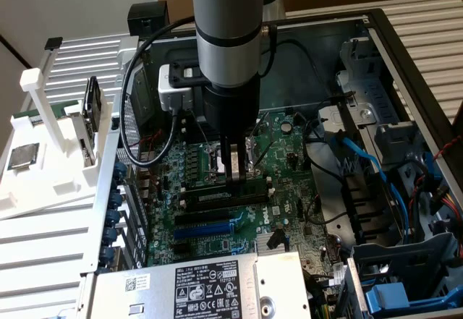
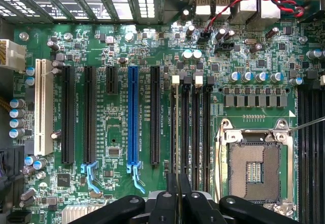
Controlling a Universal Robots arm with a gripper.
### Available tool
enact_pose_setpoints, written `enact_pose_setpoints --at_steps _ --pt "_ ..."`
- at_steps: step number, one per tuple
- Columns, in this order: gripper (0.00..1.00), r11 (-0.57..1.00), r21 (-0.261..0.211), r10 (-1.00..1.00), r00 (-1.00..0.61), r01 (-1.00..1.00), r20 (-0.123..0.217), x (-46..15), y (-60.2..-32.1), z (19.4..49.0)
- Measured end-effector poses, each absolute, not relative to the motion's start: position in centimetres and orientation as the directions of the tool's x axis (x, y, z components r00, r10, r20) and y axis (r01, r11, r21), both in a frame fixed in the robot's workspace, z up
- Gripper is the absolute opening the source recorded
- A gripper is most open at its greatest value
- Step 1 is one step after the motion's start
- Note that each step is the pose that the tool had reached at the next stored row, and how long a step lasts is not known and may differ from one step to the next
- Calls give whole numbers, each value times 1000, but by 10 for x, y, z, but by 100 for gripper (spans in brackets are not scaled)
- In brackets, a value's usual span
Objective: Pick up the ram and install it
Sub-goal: 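Insert the ram into the slot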
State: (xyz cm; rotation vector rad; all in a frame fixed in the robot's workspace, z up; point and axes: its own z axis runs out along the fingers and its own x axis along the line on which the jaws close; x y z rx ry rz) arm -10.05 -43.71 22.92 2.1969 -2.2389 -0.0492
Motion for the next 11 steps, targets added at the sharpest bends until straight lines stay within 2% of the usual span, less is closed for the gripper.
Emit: enact_pose_setpoints --at_steps 11 --pt "15 19 26 -1000 -19 -999 -19 -100 -437 229"
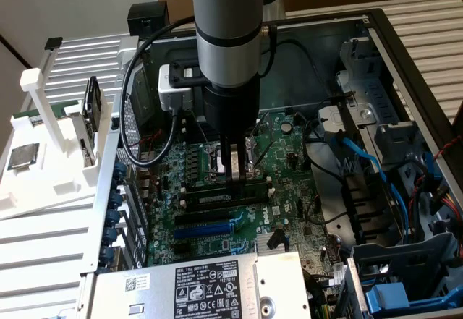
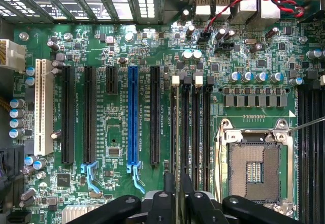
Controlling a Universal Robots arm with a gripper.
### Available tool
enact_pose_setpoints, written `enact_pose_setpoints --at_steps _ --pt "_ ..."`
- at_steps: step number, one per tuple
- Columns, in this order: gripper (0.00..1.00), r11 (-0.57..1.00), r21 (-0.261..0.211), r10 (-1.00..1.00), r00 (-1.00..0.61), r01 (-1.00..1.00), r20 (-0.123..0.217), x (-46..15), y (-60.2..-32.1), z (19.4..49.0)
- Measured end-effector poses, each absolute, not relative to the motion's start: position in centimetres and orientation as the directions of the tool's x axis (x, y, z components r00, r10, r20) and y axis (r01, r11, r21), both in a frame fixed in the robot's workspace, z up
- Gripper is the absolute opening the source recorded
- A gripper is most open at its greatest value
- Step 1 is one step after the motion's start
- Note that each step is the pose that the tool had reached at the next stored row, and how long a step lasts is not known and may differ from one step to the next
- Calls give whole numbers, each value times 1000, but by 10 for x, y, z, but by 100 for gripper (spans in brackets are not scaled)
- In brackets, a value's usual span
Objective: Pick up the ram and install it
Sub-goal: 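Insert the ram into the slot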
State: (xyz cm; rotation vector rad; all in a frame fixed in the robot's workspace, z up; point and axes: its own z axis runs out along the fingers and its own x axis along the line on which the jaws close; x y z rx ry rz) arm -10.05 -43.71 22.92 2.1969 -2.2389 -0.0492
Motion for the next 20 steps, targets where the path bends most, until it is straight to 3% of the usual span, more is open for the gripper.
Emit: enact_pose_setpoints --at_steps 1,20 --pt "22 19 26 -1000 -19 -999 -19 -100 -437 229" --pt "22 19 26 -1000 -19 -999 -19 -100 -437 234"
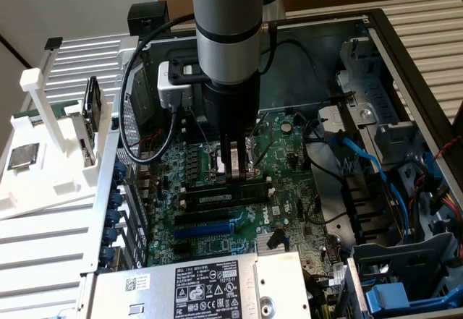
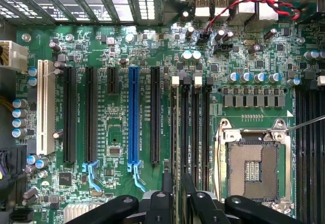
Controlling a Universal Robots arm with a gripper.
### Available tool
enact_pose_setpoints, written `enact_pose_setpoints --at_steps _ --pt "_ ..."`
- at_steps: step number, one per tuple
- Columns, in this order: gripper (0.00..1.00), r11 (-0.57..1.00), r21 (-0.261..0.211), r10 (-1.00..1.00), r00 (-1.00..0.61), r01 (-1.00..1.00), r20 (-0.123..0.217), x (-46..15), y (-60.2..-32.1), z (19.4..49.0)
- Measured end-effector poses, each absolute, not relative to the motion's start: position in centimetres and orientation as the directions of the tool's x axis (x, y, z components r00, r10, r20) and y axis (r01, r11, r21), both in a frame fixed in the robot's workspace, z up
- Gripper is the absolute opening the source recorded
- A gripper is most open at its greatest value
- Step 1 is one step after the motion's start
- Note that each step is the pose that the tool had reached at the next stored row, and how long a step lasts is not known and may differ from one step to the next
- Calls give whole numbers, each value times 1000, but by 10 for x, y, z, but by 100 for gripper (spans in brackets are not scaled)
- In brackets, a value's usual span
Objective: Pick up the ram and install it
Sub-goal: 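Insert the ram into the slot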
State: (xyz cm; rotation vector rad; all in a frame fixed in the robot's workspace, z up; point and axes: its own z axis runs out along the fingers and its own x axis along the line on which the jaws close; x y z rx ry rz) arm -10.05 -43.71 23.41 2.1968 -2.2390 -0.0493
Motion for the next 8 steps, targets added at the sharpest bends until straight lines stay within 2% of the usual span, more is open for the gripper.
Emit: enact_pose_setpoints --at_steps 8 --pt "22 19 25 -1000 -19 -1000 -19 -100 -437 246"
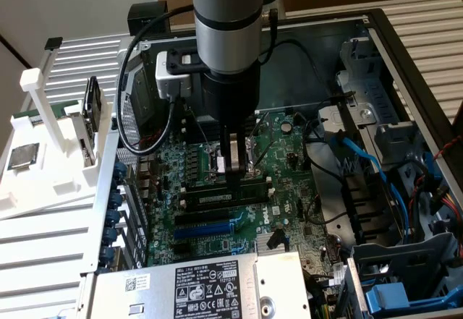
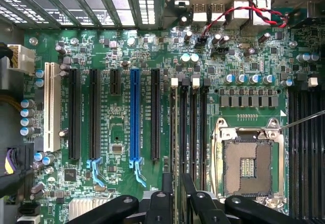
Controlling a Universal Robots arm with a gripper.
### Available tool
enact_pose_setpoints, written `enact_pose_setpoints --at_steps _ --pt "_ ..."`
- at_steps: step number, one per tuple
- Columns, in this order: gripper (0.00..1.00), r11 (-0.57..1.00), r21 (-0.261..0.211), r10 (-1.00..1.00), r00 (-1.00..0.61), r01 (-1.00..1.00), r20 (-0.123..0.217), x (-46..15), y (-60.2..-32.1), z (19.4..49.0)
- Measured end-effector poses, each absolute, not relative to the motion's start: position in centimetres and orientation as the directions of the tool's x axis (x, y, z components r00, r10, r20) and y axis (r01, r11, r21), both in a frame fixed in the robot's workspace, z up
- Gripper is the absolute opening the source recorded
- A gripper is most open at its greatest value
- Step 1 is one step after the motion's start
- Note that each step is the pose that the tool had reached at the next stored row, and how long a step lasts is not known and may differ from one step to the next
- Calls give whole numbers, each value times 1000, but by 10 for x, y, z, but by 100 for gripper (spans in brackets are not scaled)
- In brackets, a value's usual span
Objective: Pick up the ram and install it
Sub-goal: 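Insert the ram into the slot, then press down the ram until it locks into place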
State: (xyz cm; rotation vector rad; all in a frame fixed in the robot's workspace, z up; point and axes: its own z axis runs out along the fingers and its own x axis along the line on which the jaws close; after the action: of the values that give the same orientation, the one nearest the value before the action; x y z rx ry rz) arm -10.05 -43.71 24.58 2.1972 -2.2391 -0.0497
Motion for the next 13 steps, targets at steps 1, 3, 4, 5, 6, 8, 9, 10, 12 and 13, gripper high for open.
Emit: enact_pose_setpoints --at_steps 1,3,4,5,6,8,9,10,12,13 --pt "22 19 26 -1000 -19 -999 -19 -100 -437 247" --pt "22 19 26 -1000 -19 -1000 -19 -100 -437 247" --pt "22 19 26 -1000 -19 -999 -19 -100 -437 247" --pt "22 19 26 -1000 -19 -999 -19 -100 -437 247" --pt "22 19 26 -1000 -19 -999 -19 -100 -437 247" --pt "22 19 26 -1000 -19 -999 -19 -100 -437 247" --pt "22 19 26 -1000 -19 -999 -19 -100 -437 247" --pt "22 19 26 -1000 -19 -999 -19 -100 -437 247" --pt "22 19 26 -1000 -19 -999 -19 -100 -437 247" --pt "22 19 26 -1000 -19 -999 -19 -100 -437 247"
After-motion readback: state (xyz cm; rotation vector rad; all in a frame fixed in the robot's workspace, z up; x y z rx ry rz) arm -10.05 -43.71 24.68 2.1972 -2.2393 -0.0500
